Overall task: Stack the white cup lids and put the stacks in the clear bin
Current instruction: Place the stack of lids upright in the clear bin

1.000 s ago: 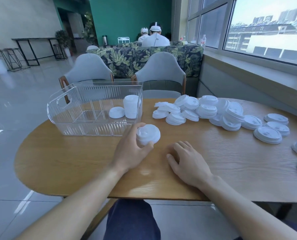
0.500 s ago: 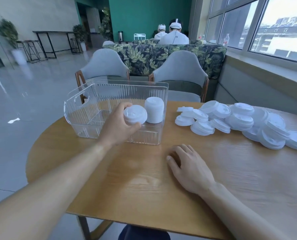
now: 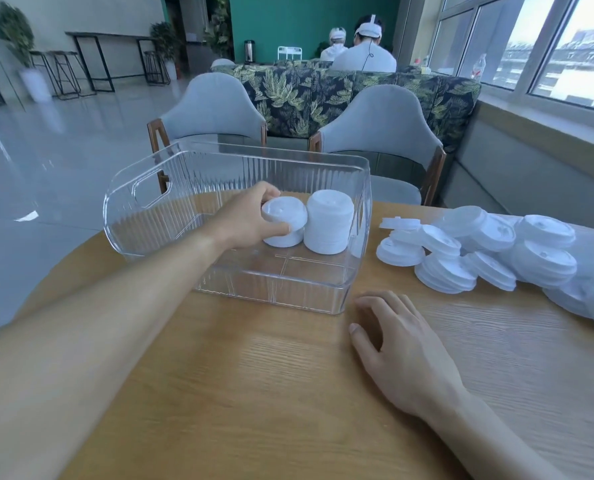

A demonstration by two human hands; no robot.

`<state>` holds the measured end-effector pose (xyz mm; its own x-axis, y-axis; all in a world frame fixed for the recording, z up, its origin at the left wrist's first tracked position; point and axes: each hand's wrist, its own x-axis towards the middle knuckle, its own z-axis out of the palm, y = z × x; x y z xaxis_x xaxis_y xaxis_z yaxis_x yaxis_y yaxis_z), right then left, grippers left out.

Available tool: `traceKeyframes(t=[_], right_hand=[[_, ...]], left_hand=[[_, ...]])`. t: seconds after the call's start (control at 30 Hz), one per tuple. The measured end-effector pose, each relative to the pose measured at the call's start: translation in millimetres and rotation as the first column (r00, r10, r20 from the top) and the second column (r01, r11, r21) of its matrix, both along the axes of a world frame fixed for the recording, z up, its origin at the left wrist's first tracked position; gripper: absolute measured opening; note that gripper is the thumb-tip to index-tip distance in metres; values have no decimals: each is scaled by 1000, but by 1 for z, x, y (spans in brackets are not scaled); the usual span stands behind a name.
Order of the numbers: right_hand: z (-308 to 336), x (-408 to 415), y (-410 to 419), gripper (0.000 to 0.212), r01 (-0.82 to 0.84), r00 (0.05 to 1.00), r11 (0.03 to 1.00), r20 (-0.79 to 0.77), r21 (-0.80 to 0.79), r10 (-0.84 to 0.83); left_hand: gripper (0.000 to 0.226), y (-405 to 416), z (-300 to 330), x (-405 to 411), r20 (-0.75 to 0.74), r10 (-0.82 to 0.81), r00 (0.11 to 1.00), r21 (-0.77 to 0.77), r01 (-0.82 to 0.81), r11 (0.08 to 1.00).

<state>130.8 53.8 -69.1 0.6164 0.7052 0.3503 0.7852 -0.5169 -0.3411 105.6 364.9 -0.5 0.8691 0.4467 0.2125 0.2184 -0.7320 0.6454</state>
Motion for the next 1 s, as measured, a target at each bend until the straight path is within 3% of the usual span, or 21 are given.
traceKeyframes(t=[0.53,1.0], right_hand=[[-2,0,-2,27,-11,1000,1000,-26,23,12],[-4,0,-1,29,-15,1000,999,-21,42,16]], left_hand=[[59,8,-3,21,-231,37,972,75,-20,997],[70,6,-7,22,-263,48,964,67,-31,997]])
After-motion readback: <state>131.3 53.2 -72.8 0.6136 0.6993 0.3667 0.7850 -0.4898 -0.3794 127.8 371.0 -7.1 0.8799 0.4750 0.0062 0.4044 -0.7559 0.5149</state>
